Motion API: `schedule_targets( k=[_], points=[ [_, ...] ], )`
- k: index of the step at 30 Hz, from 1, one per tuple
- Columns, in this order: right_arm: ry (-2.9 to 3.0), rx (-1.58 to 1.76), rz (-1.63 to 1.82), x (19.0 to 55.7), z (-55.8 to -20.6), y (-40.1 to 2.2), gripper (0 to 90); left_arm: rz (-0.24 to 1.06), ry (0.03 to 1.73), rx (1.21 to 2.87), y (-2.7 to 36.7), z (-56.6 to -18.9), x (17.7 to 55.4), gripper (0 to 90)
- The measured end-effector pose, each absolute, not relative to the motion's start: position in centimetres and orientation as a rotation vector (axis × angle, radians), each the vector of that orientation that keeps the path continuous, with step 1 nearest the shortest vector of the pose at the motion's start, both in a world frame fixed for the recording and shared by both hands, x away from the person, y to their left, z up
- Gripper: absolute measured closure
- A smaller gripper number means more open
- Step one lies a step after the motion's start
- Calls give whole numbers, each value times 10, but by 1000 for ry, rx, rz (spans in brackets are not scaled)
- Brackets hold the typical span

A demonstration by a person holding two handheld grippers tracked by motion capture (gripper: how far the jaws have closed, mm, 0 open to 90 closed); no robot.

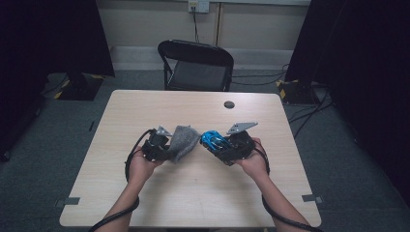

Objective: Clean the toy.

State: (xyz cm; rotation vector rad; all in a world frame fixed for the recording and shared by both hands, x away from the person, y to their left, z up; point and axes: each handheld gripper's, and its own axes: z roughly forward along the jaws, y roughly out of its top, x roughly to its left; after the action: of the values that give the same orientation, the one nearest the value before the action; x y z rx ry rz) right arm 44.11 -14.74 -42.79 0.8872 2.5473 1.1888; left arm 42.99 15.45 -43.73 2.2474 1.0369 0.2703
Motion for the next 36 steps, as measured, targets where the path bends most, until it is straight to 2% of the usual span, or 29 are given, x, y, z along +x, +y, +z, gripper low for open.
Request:
schedule_targets(
  k=[15, 36],
  points=[
    [2552, 864, 1178, 431, -437, -147, 283, 263, 1002, 2267, 131, -445, 433, 695],
    [2558, 839, 1163, 429, -438, -137, 283, 177, 931, 2243, 110, -443, 432, 695]
  ],
)
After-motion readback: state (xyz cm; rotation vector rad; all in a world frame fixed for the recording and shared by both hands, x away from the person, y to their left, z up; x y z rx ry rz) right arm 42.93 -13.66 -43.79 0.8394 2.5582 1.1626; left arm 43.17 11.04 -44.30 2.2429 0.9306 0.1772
